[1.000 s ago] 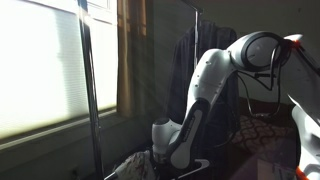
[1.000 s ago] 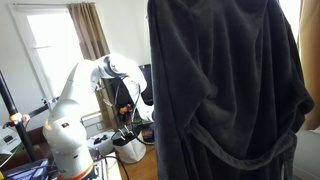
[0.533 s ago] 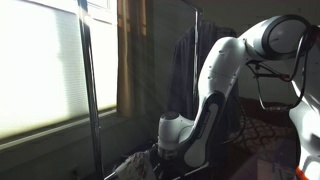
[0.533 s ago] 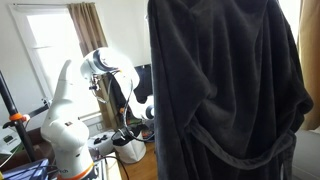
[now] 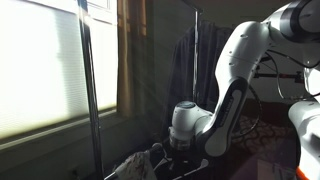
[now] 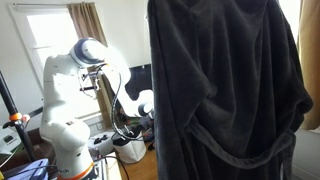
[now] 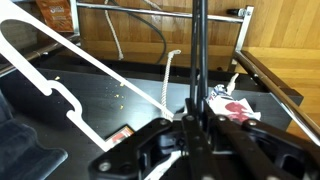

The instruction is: Put the coat hanger on the top rack

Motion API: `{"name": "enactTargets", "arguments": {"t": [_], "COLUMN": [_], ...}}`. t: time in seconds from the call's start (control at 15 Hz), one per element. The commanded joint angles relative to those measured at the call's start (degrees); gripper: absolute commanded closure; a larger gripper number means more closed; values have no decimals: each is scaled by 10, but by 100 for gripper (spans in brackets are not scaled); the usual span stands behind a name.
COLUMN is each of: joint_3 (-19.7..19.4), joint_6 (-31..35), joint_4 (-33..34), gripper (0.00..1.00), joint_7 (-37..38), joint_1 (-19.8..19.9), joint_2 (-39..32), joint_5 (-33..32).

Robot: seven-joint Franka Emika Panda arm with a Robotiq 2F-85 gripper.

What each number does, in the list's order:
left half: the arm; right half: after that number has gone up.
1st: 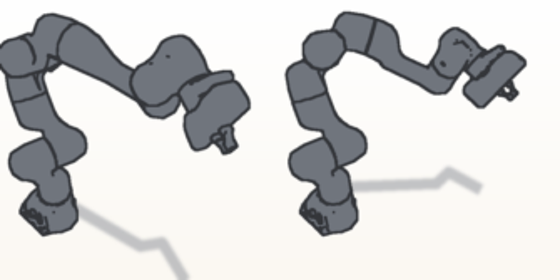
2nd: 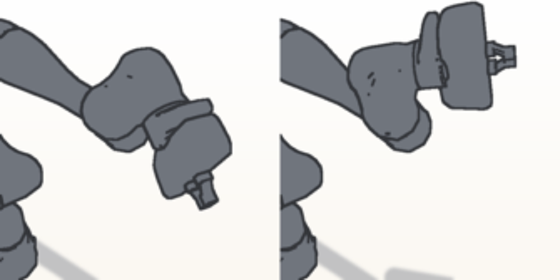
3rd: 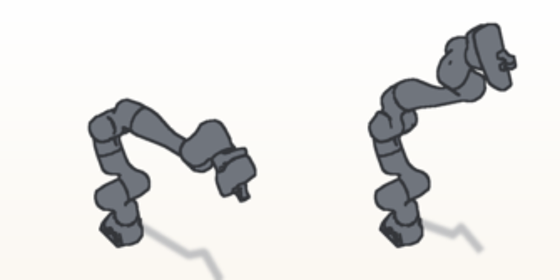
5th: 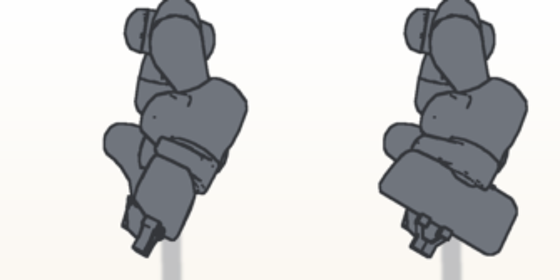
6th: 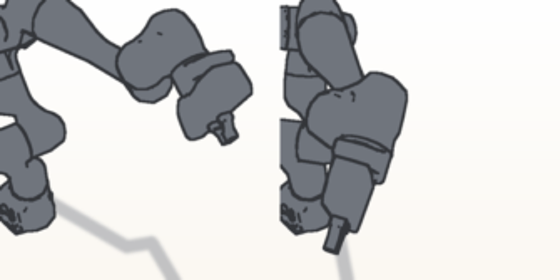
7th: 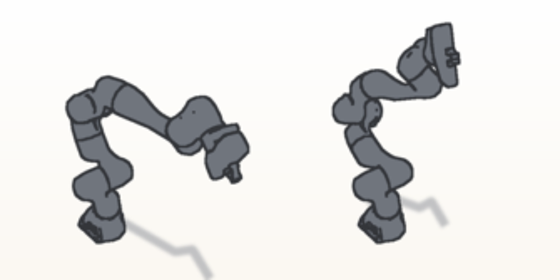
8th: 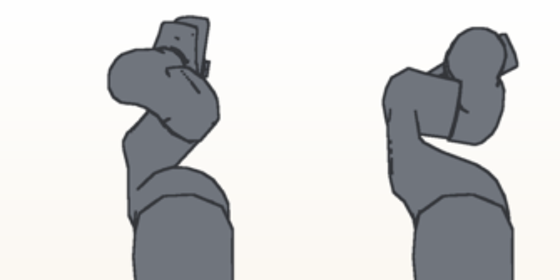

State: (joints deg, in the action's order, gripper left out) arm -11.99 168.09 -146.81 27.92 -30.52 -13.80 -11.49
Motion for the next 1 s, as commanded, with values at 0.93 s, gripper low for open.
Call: {"name": "enactTargets", "arguments": {"t": [0.93], "joint_3": [201], "joint_6": [-324], "joint_4": [-115], "gripper": [98], "joint_7": [-79], "joint_1": [183], "joint_2": [372], "joint_5": [127]}}
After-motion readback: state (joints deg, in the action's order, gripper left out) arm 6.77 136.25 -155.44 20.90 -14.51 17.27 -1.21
